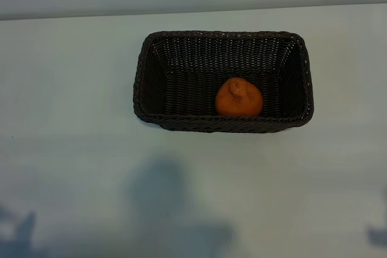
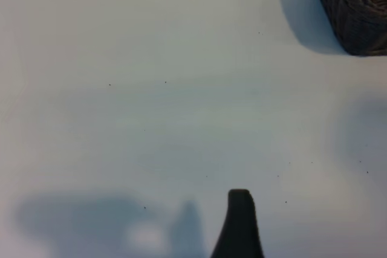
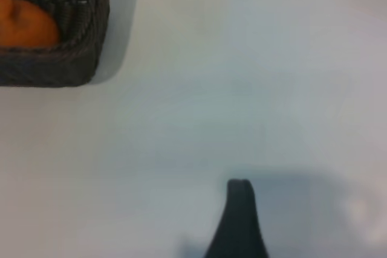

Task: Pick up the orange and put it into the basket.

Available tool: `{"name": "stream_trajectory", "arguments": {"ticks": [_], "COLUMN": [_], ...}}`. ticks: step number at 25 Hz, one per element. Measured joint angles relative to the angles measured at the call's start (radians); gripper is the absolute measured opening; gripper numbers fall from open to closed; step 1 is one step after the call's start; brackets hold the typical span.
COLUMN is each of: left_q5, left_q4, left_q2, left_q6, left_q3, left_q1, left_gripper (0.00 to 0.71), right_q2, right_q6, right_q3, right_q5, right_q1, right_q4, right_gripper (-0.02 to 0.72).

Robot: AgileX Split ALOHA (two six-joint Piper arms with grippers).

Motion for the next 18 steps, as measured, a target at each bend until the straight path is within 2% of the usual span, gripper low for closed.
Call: {"name": "stream_trajectory", "arguments": {"ticks": [8,18], "left_q5": [0.000,0.000], "left_q4": [0.000,0.000], "left_q2": [0.000,0.000], "left_q6": [0.000,0.000], "left_q3": [0.000,0.000], "left_q1": [0.000,0.000], "left_gripper": [0.592,0.592], "right_q2": [0.000,0.000], "right_q6": [0.076,0.075], "right_q3": [0.000,0.036], "right_q5": [0.000,-0.069], "right_q1": [0.000,0.000], "right_q4": [-0.092,-0.046], "right_gripper": [0.558,0.558]}}
